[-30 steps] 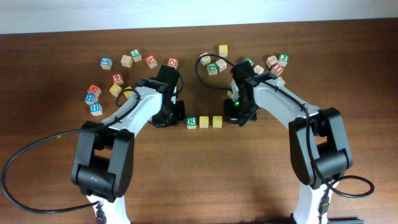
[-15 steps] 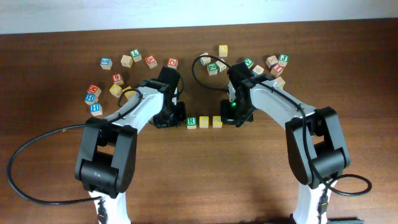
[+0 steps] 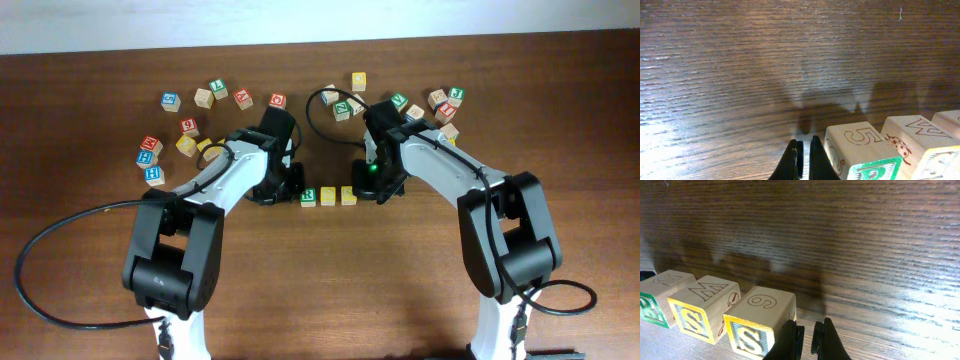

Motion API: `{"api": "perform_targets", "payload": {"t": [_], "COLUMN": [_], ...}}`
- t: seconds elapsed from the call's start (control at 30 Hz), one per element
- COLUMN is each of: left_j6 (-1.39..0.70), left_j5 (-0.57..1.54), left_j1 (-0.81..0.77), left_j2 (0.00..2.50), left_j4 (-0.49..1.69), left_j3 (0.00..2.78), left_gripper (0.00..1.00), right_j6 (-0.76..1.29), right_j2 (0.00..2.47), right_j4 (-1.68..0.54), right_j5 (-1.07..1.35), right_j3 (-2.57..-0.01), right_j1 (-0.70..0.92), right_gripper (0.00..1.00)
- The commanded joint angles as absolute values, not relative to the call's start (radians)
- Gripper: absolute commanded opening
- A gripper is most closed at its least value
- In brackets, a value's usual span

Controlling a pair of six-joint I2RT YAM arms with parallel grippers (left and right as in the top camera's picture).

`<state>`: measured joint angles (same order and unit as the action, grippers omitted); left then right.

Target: Spell out RSS

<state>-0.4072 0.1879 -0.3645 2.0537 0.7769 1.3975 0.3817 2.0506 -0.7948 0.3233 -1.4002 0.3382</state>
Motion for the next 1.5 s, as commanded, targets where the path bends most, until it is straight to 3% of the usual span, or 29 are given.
{"api": "perform_targets", "payload": {"t": [0.0,1.47], "left_j6": [-0.395,-0.398], "left_j5": [0.203,0.265], "left_j1": [-0.366,-0.351], "left_j2": [2.071,2.120], "left_j4": [0.767,0.789], "left_j3": [1.393,1.417], "left_gripper": [0.00,0.00], "right_j6": [0.402,0.371], "right_j2": [2.067,2.067], "right_j4": [-0.791,-0.815], "right_j5": [0.337,0.286], "right_j3": [-1.387,-1.416], "right_j1": [0.349,0.391], "right_gripper": [0.04,0.04]}}
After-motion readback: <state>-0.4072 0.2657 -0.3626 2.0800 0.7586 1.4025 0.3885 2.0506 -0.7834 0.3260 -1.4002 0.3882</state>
